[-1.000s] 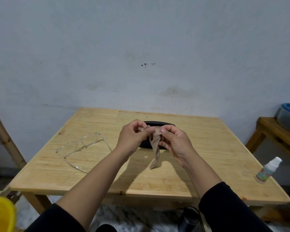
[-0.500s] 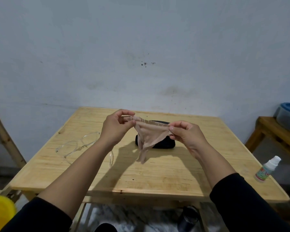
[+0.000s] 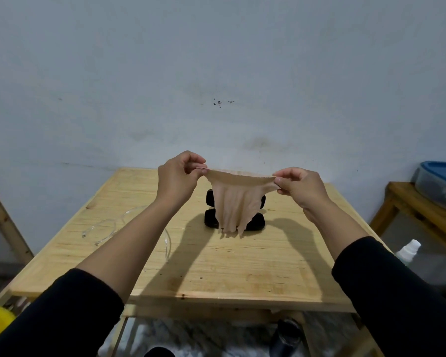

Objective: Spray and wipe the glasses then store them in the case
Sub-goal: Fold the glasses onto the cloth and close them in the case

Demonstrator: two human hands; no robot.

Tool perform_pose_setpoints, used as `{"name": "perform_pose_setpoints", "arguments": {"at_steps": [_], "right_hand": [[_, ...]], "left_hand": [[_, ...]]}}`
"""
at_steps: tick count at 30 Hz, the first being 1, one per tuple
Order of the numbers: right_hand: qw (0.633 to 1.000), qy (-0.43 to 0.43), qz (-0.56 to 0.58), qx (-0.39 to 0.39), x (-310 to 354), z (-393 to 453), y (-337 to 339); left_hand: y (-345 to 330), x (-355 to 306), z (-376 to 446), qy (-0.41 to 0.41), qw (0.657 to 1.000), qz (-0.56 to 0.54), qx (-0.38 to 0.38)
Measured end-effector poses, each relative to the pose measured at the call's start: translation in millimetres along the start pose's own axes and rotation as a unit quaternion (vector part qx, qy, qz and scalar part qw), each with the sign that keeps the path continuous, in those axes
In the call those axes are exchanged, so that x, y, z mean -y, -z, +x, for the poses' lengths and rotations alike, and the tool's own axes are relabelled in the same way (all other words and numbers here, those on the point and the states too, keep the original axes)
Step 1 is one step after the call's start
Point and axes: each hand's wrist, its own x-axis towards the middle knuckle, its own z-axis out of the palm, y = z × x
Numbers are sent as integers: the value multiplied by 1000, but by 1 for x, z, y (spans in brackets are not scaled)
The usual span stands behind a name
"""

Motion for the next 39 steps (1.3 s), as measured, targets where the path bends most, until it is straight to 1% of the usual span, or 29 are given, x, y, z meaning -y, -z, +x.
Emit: {"name": "perform_pose_setpoints", "arguments": {"at_steps": [3,5,7,10,12,15,17,20,24,26,28,30,31,34,37,39], "right_hand": [[999,37,3,-15,1,-2,3],[999,49,2,3,-8,-14,3],[998,48,-28,34,-25,-34,3],[990,33,-95,94,-56,-69,2],[980,33,-146,130,-73,-89,1],[960,52,-224,162,-90,-110,1],[955,62,-237,167,-96,-120,3],[953,75,-242,167,-97,-128,6],[945,77,-244,205,-92,-133,10],[951,69,-221,203,-88,-132,13],[962,67,-216,155,-84,-124,11],[957,70,-258,113,-83,-112,1],[951,68,-283,105,-82,-106,-7],[933,68,-333,116,-84,-95,-34],[907,96,-384,144,-89,-86,-52],[898,104,-400,151,-93,-82,-56]], "left_hand": [[-1,-8,-2,-39,999,-6,-6],[0,-5,-15,-61,998,-9,7],[1,10,-39,-87,995,9,43],[2,43,-83,-129,981,66,125],[3,61,-109,-144,970,89,175],[6,75,-136,-145,956,115,229],[8,81,-145,-148,947,139,249],[13,85,-150,-162,939,161,257],[20,82,-148,-173,924,153,305],[25,77,-142,-170,925,148,305],[25,73,-134,-156,939,141,272],[15,70,-125,-165,943,170,235],[7,69,-121,-160,941,191,229],[-19,75,-114,-128,934,231,241],[-32,83,-109,-86,932,250,248],[-34,87,-104,-82,926,275,247]]}}
